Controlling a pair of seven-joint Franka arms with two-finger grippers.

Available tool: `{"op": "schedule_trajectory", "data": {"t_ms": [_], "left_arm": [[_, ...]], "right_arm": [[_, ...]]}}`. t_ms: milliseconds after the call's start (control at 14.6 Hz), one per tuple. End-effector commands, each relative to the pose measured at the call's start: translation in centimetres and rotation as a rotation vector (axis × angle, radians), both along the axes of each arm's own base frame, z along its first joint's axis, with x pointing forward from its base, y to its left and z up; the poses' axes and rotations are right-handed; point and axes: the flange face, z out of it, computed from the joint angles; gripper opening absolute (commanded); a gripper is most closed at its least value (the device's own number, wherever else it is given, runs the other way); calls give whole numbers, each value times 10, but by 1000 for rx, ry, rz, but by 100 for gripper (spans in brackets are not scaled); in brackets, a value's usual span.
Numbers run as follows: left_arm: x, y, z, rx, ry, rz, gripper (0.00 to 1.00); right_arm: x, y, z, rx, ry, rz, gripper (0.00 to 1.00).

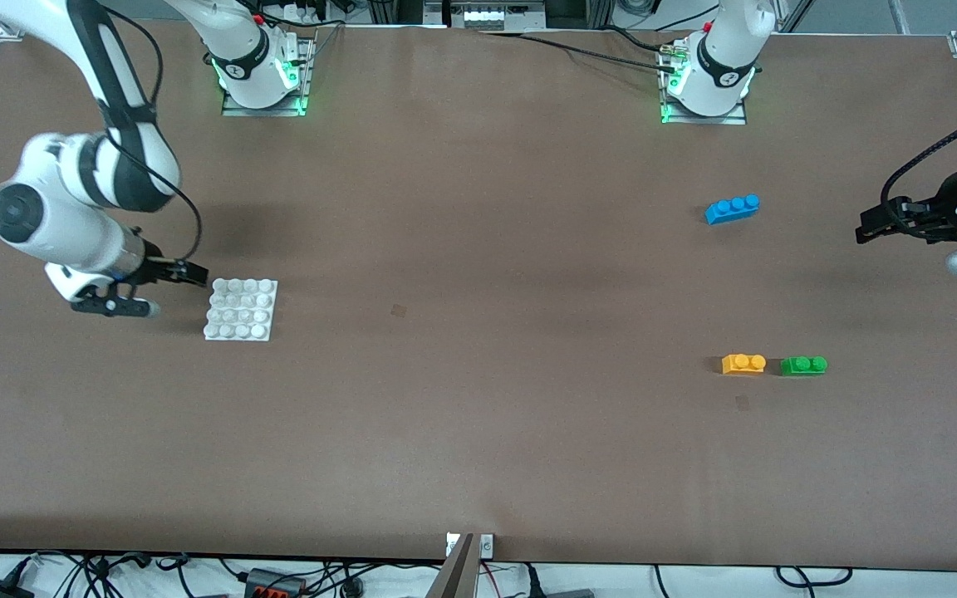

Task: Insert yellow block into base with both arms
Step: 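Lower the right gripper onto the white base plate and grasp it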

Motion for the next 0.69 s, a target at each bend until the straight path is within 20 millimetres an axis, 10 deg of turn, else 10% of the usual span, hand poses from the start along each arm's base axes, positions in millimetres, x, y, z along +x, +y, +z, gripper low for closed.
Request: {"op": "schedule_trajectory", "data": {"t_ms": [0,618], "left_arm": [[0,3,5,-22,3,2,100],[0,6,5,-30,3,11,100]], "right_arm": [[6,20,-26,92,-6,-54,100],[15,-7,-54,120,-62,178,100]]}}
